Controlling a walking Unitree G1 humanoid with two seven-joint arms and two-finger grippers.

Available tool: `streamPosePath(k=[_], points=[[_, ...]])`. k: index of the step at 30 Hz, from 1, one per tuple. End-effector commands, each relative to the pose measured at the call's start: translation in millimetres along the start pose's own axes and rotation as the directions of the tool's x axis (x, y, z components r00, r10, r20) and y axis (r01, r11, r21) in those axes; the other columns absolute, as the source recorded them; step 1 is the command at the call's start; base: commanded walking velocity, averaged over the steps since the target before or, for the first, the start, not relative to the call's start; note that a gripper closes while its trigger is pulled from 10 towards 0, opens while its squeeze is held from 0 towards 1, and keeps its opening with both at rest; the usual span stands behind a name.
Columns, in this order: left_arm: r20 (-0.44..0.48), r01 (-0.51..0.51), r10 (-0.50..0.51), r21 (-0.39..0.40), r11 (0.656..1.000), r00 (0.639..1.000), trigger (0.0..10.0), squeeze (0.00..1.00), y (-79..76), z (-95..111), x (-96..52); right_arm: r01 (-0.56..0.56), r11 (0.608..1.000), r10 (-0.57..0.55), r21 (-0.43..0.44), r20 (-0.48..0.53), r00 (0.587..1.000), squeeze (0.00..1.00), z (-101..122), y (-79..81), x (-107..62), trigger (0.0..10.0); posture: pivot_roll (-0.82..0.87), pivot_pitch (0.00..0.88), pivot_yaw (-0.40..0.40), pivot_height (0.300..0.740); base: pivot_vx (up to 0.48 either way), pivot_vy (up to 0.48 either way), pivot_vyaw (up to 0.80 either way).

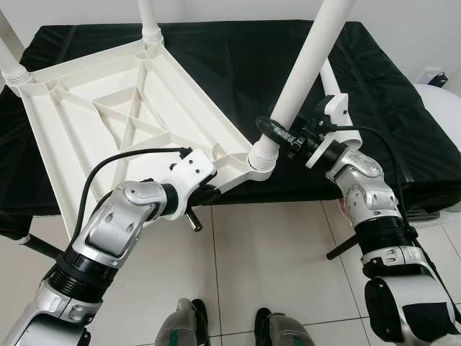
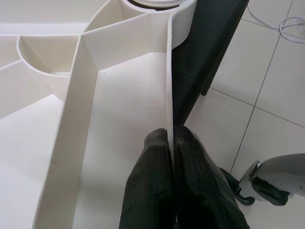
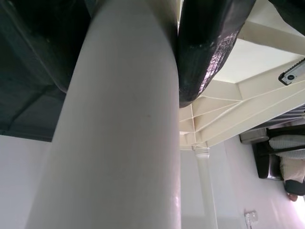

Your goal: Building children table

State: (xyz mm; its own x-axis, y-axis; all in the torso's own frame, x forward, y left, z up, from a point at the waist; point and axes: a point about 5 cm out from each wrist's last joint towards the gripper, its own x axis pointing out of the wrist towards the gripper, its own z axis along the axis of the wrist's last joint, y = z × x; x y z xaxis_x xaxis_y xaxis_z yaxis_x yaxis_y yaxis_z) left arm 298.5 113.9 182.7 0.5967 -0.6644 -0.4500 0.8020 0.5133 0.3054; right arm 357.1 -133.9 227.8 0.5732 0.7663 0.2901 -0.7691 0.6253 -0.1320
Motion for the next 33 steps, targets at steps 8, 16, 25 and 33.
streamPosePath(k=[8,16,25,33], points=[[0.009,-0.073,0.073,0.023,0.997,0.997,10.0,0.0,9.2,5,-5.5,-0.047,0.999,0.047,0.0,-0.078,0.996,0.0,-14,2.1,-3.0,10.0,-0.05,0.168,-0.004,0.74,0.0,0.0,0.0],[0.011,-0.073,0.072,0.019,0.997,0.997,10.0,0.0,8.4,6,-5.9,-0.068,0.998,0.068,0.001,-0.091,0.994,0.0,-13,0.1,4.3,10.0,-0.05,0.175,-0.007,0.74,0.0,0.0,0.0],[0.018,-0.082,0.082,0.017,0.996,0.996,10.0,0.0,7.4,8,-8.9,-0.105,0.994,0.108,0.026,-0.117,0.987,0.0,-18,0.2,17.6,10.0,-0.04,0.183,-0.013,0.74,0.0,0.0,0.0],[0.024,-0.085,0.085,0.015,0.996,0.996,10.0,0.0,6.7,9,-9.5,-0.118,0.992,0.122,0.043,-0.123,0.985,0.0,-26,6.3,19.2,10.0,-0.04,0.183,-0.014,0.74,0.0,0.0,0.0]])
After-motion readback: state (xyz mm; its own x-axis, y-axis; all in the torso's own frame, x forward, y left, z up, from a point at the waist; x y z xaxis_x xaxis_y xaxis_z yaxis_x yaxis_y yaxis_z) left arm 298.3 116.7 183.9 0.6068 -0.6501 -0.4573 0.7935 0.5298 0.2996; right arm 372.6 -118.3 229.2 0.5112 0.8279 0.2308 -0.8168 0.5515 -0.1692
